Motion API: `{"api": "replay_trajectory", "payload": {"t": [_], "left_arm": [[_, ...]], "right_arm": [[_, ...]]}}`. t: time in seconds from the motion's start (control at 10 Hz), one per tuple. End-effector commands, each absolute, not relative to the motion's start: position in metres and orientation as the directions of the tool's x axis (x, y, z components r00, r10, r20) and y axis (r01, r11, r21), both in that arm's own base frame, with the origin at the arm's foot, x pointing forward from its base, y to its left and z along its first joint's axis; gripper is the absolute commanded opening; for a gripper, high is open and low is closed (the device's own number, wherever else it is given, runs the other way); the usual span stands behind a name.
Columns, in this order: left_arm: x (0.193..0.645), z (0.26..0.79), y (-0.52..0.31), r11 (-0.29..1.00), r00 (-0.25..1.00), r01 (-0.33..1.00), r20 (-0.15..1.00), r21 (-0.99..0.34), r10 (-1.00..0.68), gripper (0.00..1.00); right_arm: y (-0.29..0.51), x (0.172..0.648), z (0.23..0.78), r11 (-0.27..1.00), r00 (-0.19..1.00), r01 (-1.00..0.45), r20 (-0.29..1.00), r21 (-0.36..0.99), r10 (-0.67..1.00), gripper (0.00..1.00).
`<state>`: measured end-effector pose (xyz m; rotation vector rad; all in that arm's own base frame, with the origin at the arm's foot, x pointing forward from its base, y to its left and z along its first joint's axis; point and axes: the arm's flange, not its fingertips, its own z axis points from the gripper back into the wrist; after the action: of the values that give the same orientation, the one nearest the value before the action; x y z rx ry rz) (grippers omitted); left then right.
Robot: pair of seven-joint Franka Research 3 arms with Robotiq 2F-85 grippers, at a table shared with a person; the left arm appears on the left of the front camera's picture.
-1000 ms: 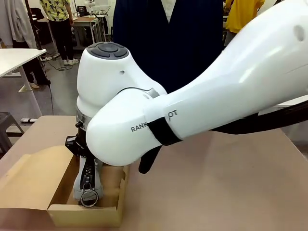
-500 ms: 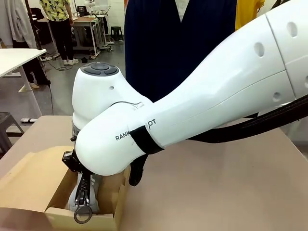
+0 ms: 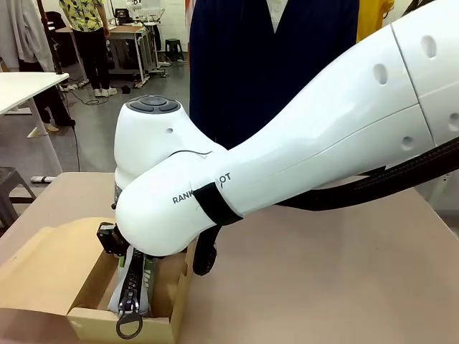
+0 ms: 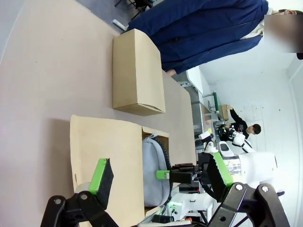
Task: Place items inside the box.
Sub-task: Pick up a Pencil pouch or Stapler and place it inside the Mailer Box closest to the robot.
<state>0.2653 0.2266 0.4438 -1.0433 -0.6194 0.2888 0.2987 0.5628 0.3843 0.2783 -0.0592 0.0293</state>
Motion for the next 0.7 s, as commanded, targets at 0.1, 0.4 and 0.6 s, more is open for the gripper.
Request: {"api": "replay_trajectory", "payload": {"t": [0.1, 0.4, 0.6], "left_arm": [[0.266, 0.443, 0.226, 0.476, 0.785, 0.092, 0.358, -0.875, 0.506, 1.0], [0.266, 0.443, 0.226, 0.476, 0.785, 0.092, 0.358, -0.875, 0.506, 1.0], [0.266, 0.443, 0.226, 0.476, 0.785, 0.092, 0.358, -0.875, 0.506, 1.0]], "right_arm": [[0.533, 0.291, 0.406, 0.943, 0.995, -0.008, 0.101, 0.332, -0.027, 1.0], [0.407, 0.268, 0.468, 0.949, 0.98, -0.09, 0.198, 0.303, 0.03, 1.0], [0.346, 0.242, 0.478, 0.901, 0.986, -0.148, 0.13, 0.407, 0.103, 1.0]]}}
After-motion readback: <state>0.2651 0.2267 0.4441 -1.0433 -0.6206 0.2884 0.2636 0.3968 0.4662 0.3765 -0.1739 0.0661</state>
